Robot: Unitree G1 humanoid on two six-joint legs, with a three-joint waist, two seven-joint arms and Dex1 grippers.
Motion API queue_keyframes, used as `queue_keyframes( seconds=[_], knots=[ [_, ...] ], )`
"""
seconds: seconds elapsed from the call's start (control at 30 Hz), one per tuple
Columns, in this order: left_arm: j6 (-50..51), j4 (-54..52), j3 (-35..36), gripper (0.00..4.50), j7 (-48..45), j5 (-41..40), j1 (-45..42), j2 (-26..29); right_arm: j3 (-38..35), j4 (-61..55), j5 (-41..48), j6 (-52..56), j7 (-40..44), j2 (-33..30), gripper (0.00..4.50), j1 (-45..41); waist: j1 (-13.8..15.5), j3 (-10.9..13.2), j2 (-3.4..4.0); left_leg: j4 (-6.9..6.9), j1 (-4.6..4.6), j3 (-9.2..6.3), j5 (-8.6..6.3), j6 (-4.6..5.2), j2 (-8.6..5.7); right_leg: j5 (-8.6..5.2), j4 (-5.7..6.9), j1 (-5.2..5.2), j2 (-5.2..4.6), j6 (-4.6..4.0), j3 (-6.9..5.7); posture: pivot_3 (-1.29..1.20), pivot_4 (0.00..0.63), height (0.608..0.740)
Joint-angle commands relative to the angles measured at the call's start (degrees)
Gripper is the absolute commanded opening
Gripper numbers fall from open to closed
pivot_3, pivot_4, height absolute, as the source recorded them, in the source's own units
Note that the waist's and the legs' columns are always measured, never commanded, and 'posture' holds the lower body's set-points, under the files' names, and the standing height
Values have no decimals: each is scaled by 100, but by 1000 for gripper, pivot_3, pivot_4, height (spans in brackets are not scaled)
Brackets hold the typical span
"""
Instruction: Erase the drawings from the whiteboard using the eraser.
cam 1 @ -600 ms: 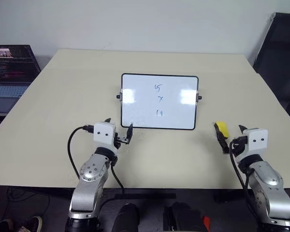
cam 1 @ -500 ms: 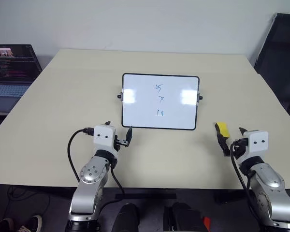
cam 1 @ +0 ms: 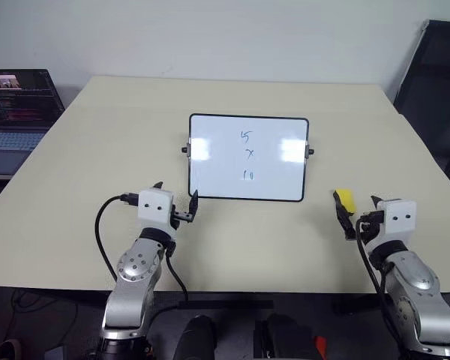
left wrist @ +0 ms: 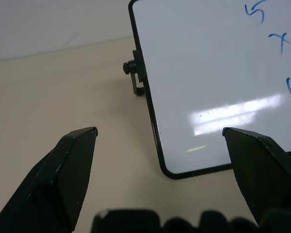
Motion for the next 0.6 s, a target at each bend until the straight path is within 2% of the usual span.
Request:
queue_keyframes(
  seconds=[0.03,0.27,0.43,0.6],
  knots=[
    [-177,-73,158,4500,-144,-131,-259,122,-11,-386,99,102,-107,75,4441,-108,0,0,0,0,0,-1,0,0,0,0,0,0,0,0,-1,0,150,740],
    [-257,411,203,4500,-627,-498,-1057,285,-159,-840,103,129,-184,111,4441,6,2,1,1,0,-2,-1,0,0,-1,0,-1,0,1,1,-3,0,150,740],
    [-298,717,-30,4500,-1531,-939,-1770,437,-286,-1362,726,1113,-298,214,4441,-71,9,2,-1,3,-10,-6,0,0,-4,1,-3,0,3,5,-8,0,150,740],
    [-487,1141,-289,4500,-2344,-1228,-2305,486,-121,-1879,874,1937,-609,238,4441,-248,-15,2,-1,1,-9,-4,0,0,-5,2,-2,-2,6,6,-7,0,150,740]
  ],
)
